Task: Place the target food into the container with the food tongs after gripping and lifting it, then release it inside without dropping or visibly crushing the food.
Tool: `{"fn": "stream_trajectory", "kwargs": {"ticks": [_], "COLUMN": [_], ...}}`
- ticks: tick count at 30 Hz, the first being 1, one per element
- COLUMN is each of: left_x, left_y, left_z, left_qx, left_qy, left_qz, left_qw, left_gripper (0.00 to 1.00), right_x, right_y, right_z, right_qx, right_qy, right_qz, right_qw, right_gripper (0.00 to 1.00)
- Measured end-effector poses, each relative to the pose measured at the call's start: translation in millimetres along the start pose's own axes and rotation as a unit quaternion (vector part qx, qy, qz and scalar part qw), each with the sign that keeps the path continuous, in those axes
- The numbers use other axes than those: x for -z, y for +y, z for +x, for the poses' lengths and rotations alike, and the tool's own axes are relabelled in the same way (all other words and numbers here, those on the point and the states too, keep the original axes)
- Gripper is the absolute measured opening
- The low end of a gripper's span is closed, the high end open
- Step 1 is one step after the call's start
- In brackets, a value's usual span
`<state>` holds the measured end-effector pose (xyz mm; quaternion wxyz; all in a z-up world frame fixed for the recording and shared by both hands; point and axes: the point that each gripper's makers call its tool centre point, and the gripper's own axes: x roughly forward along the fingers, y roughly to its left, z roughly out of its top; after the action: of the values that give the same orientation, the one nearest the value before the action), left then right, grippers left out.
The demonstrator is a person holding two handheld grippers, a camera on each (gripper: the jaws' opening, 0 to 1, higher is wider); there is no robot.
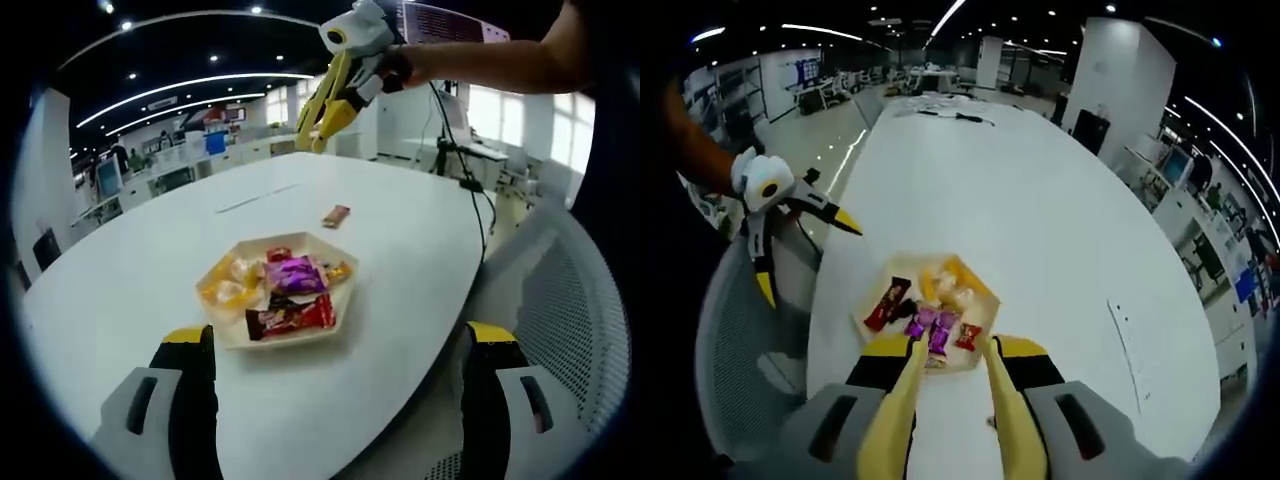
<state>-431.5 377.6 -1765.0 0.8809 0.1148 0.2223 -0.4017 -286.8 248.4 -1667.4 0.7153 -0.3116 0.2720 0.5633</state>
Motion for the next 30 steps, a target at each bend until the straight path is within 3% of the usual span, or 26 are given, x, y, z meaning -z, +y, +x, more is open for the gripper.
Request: {"fn": "stream_trajectory", "kwargs": {"ticks": [30], "left_x": [2.1], "left_y": [-0.5], "left_z": [1], "left_qx": [0.001], "left_qy": [0.008], "left_qz": [-0.001], "left_qw": [1.0], "left_gripper": [0.99], "right_x": [85.6], "right_y": [-62], "right_z": [-40], "right_qx": [0.051], "right_qy": [0.003], "right_qz": [0.039], "right_qw": [0.9979], "right_gripper": [0.29]}}
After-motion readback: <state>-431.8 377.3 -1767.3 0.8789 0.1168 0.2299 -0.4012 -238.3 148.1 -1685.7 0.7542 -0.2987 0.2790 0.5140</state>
